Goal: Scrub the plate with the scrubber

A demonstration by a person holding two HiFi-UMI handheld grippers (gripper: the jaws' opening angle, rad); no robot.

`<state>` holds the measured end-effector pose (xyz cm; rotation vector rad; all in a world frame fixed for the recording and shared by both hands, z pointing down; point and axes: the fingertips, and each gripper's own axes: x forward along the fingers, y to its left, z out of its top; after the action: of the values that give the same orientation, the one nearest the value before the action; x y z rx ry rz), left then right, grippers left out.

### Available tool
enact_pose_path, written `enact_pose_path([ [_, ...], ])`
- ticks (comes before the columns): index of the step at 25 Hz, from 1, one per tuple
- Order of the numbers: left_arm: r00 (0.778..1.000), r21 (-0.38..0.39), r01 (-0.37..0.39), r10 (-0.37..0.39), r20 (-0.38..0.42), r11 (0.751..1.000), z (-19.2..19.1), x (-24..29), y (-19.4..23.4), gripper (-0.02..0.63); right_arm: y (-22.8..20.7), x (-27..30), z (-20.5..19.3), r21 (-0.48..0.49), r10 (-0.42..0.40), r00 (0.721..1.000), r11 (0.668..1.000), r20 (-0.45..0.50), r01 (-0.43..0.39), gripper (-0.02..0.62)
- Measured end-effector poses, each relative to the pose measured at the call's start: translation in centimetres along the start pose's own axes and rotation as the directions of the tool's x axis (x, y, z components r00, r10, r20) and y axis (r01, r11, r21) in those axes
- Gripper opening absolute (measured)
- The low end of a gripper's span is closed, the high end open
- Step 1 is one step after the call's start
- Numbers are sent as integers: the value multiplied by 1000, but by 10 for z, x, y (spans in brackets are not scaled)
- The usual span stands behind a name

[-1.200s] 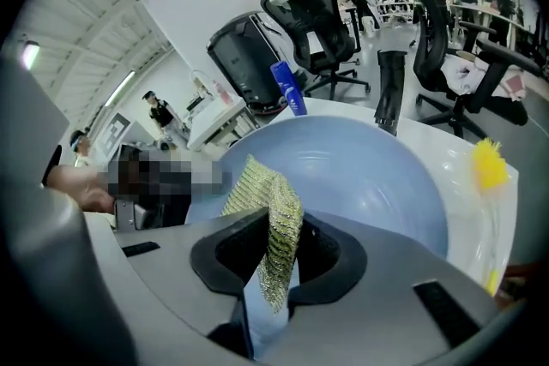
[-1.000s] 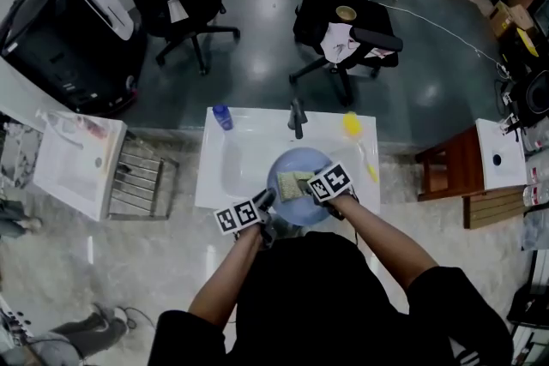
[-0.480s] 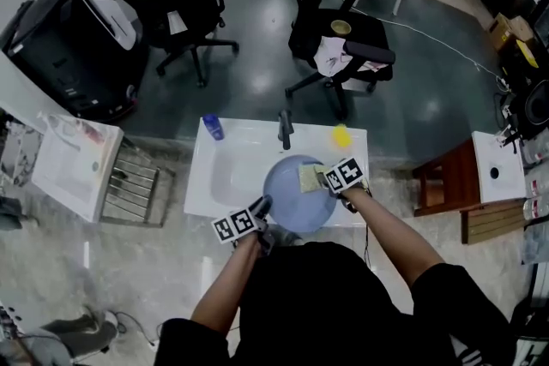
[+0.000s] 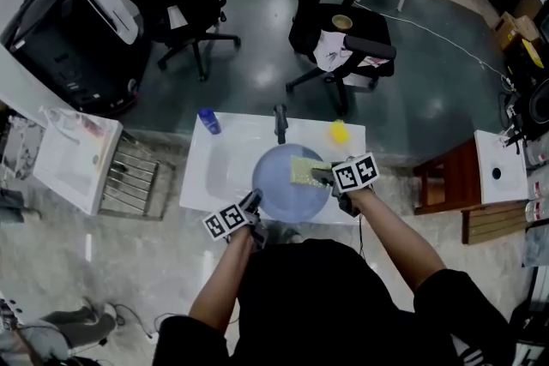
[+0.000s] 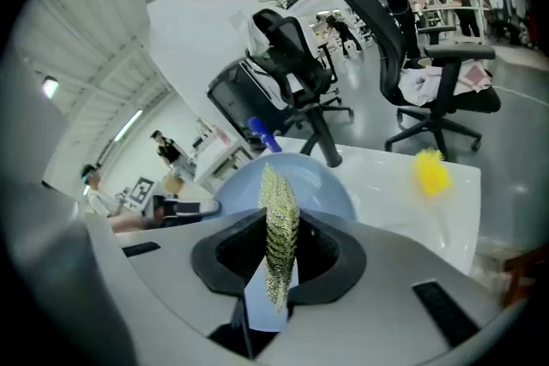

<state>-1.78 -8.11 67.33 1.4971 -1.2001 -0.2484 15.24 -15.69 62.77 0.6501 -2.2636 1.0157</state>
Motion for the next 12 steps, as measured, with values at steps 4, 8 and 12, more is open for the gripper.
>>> enact_pose_path([
  [4, 1000, -3, -1, 1, 21, 1000, 1, 3, -5, 57, 52, 5, -10, -93, 121, 992, 988, -33, -124, 62],
  [8, 999, -22, 4, -3, 37, 1000, -3, 6, -5, 58, 73, 27, -40, -221, 118, 978, 963, -172, -156, 63],
  [12, 1000, -19, 8, -8, 22, 1000, -9, 2, -7, 60, 73, 42, -56, -219, 121, 962, 960, -247, -177, 61],
])
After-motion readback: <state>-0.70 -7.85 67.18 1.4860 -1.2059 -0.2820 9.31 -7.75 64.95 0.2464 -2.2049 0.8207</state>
